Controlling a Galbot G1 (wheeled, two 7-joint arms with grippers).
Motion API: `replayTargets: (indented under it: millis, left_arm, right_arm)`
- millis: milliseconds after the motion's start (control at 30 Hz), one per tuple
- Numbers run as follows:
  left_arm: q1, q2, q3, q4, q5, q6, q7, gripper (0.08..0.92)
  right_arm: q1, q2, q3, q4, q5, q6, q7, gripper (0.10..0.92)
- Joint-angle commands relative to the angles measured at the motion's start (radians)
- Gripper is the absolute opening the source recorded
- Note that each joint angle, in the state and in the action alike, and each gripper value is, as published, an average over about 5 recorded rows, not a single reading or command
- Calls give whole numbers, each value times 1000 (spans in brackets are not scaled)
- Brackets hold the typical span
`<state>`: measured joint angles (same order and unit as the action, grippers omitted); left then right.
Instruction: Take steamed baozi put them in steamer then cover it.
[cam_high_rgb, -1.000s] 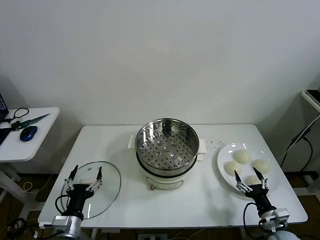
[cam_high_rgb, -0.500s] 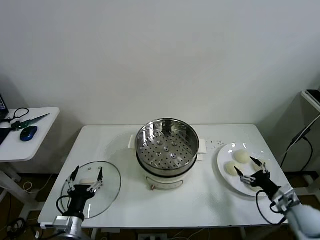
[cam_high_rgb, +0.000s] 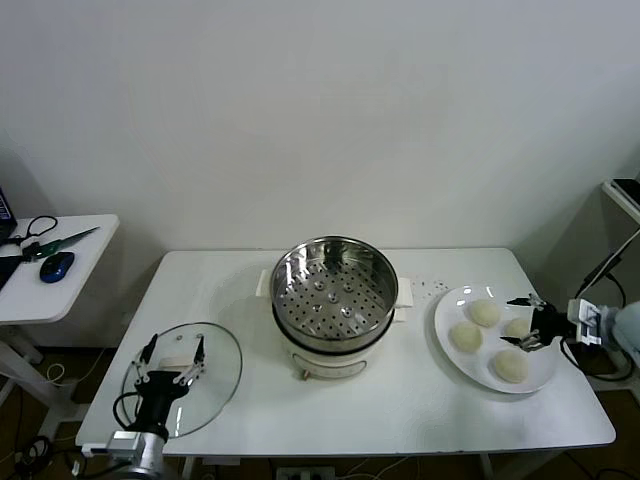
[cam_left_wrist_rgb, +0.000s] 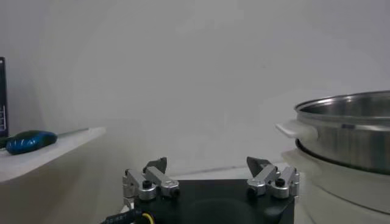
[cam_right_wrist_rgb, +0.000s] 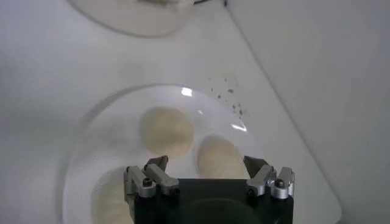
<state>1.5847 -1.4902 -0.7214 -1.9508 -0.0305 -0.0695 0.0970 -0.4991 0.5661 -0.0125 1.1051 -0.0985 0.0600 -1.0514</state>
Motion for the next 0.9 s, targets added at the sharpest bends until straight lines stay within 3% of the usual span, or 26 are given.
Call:
replayTargets:
  millis: [33,367,900]
  left_arm:
    - [-5,-1,1,12,1,5,-3,823]
    - [-4,-3,-6,21,8,10,-6,823]
    - [2,1,-15,42,8,5,-6,823]
  right_arm:
    - [441,-21,-434,-213,-100,27,-138,823]
    - [588,186,-635,-413,-143,57,-134,823]
    - [527,376,-547,-571,-269,74,-94,823]
